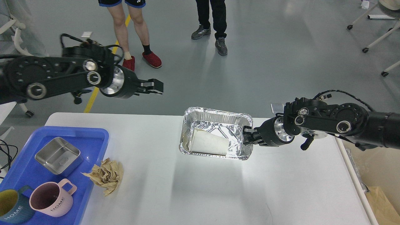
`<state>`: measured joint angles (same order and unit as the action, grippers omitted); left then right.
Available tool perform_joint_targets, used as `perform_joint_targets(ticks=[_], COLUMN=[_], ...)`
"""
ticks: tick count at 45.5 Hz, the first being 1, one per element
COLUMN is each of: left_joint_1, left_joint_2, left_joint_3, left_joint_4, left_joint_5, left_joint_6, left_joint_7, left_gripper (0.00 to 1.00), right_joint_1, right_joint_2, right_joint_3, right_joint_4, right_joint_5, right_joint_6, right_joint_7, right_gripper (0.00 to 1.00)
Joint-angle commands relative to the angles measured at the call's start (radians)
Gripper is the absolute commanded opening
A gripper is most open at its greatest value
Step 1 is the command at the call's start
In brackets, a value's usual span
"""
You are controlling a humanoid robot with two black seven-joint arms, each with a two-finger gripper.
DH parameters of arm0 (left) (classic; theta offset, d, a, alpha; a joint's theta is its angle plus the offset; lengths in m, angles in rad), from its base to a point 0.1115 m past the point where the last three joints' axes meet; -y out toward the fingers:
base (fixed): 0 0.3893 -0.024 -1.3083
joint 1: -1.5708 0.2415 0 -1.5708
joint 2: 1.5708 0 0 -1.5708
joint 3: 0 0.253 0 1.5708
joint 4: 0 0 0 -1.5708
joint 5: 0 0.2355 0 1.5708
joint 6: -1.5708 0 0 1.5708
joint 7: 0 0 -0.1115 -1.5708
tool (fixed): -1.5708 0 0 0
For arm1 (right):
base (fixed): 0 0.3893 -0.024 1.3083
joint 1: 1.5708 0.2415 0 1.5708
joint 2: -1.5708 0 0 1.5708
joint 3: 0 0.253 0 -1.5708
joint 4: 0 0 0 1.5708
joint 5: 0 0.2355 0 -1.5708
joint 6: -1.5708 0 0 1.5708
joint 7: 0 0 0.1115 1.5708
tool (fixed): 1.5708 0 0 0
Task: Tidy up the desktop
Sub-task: 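Release the paper cup and raise the left gripper away, then lower the left gripper onto the crumpled tan cloth and grasp it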
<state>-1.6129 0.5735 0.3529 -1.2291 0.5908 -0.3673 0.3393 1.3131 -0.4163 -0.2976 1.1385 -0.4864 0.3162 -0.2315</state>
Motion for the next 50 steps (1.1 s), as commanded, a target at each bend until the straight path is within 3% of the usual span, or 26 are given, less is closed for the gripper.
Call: perform_joint_targets(ticks=[1,9,17,24,36,43,50], left_joint_1=[0.001,0.002,0.001,0.007,0.010,0.018,0.138], left_joint_2=[0.190,0.399,0.565,0.667,0.786,0.776,0.679], left_joint_3=[0.003,0.005,0.035,0.061,0.101,0.100,0.097], left_joint_4=[-0.113,-0.220,-0.335,-0.359,-0.359,-0.356,-0.345], left_joint_5=[0.003,0.004,0.006,0.007,0.006,0.001,-0.008], left_joint_6=[0.024,0.002,-0.082,-0.150,-0.163,-0.122,0.036], left_joint_7=[0.000,0.009,0.015,0.015,0.004,0.003,0.003], left_gripper=[0.73,0.77,0.78,0.77,0.77,0.77,0.77], right_joint_1=[0.000,0.000,0.002,0.002,-0.002,-0.002,-0.002], right_joint_2=[0.011,0.033,0.037,0.037,0.050,0.060,0.063], right_joint_3=[0.000,-0.002,-0.002,-0.002,-0.002,-0.002,-0.002], right_joint_4=[-0.003,-0.006,-0.006,-0.006,-0.008,-0.019,-0.020], right_joint_5=[0.000,0.002,0.002,0.002,0.002,0.002,0.002], right_joint_6=[-0.002,-0.006,-0.008,-0.008,-0.008,-0.008,-0.008], right_joint_7=[0.000,0.000,0.000,0.000,0.000,0.000,0.000], right_gripper=[0.00,0.00,0.00,0.00,0.00,0.00,0.00])
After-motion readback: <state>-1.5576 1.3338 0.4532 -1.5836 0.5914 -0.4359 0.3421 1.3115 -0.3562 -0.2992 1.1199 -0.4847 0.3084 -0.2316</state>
